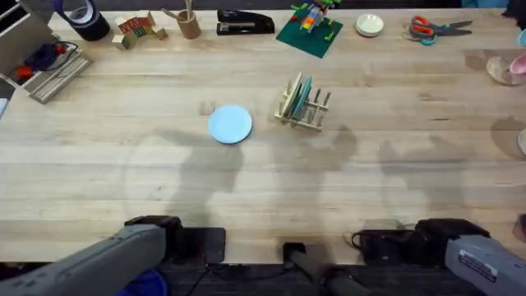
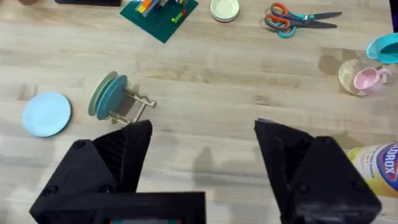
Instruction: Pick up the plates from the table one by one and place each into a slot on the dish rack.
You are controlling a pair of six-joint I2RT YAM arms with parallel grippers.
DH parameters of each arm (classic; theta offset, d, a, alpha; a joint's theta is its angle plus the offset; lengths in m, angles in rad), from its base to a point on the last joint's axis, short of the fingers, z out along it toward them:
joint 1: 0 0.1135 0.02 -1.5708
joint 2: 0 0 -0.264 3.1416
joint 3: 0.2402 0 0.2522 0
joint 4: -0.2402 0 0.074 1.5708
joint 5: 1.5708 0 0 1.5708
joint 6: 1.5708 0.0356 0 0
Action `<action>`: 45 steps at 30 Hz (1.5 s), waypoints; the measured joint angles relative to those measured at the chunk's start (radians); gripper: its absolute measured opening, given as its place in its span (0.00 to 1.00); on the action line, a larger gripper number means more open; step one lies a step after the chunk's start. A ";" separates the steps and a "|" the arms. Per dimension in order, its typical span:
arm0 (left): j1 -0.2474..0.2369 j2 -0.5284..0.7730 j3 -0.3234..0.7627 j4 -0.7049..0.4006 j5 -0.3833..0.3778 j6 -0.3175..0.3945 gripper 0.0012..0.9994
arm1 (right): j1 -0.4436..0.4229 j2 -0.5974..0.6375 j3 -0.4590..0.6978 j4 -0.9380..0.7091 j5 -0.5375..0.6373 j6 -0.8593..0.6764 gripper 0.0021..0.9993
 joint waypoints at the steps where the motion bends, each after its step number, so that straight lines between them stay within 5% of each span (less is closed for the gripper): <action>1: 0.005 0.013 0.000 0.000 0.017 0.004 0.04 | 0.000 0.000 0.000 0.000 0.000 0.000 1.00; 13: 0.221 0.077 -0.013 0.000 0.269 0.131 0.04 | 0.000 0.000 0.000 0.000 0.000 0.000 1.00; 18: 0.278 0.086 -0.148 0.000 0.363 0.213 0.04 | 0.000 0.000 0.000 0.000 0.000 0.000 1.00; 21: 0.294 0.116 -0.263 0.000 0.384 0.269 0.04 | 0.000 0.000 0.000 0.000 0.000 0.000 0.99; 29: 0.301 0.218 -0.364 -0.001 0.428 0.383 0.04 | 0.000 0.000 0.000 0.000 0.000 0.000 0.99; 45: 0.307 0.453 -0.401 -0.005 0.457 0.544 0.04 | 0.000 0.000 0.000 0.000 0.000 0.000 0.99</action>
